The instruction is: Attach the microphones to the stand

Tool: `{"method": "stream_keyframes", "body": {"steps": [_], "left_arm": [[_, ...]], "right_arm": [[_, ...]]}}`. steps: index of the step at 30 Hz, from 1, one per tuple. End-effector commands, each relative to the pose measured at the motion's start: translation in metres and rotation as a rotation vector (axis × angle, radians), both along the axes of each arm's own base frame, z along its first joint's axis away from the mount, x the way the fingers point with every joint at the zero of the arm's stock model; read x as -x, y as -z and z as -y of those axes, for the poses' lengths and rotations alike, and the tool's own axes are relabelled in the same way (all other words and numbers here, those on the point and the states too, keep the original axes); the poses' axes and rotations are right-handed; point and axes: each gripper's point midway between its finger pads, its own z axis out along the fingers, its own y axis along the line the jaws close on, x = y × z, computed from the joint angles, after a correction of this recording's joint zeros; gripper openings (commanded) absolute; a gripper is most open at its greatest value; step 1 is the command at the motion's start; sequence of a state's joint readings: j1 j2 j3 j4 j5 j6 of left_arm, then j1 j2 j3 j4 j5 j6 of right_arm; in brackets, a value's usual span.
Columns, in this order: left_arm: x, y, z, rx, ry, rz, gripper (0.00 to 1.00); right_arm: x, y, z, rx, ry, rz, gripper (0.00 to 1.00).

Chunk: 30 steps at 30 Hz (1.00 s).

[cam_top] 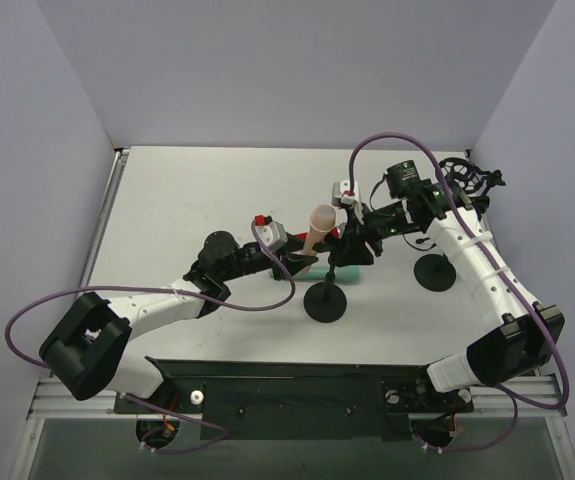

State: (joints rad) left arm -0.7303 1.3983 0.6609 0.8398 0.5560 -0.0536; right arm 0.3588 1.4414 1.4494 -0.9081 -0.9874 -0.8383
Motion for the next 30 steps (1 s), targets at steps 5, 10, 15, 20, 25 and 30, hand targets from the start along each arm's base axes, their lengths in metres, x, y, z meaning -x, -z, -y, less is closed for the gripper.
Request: {"method": "stream_keyframes", "body": {"steps": [5, 10, 15, 20, 25, 30], "left_arm": [[0.0041, -0.0192, 0.009, 0.027, 0.052, 0.059, 0.0], [0.0039, -0.0179, 0.0078, -0.011, 0.056, 0.057, 0.0], [0.0007, -0.0215, 0.0036, -0.046, 0.06, 0.094, 0.0], [0.002, -0.0204, 0.0034, -0.048, 0.065, 0.088, 0.0], [0.0008, -0.0222, 0.002, -0.041, 0.054, 0.093, 0.0], [0.005, -0.0258, 0.0039, -0.037, 0.082, 0.098, 0.0]], "right_arm": [[0.0059, -0.0073, -0.0038, -0.072, 0.014, -0.035, 0.01], [0.0056, -0.0055, -0.0012, -0.061, 0.019, -0.027, 0.0], [0.0069, -0.002, 0.0, -0.055, 0.017, -0.025, 0.56], [0.0058, -0.0011, 0.0005, -0.054, 0.025, -0.015, 0.66], [0.0052, -0.0023, 0.0007, -0.054, 0.028, -0.009, 0.11], [0.0066, -0.0046, -0.0001, -0.061, 0.021, -0.004, 0.0]]}}
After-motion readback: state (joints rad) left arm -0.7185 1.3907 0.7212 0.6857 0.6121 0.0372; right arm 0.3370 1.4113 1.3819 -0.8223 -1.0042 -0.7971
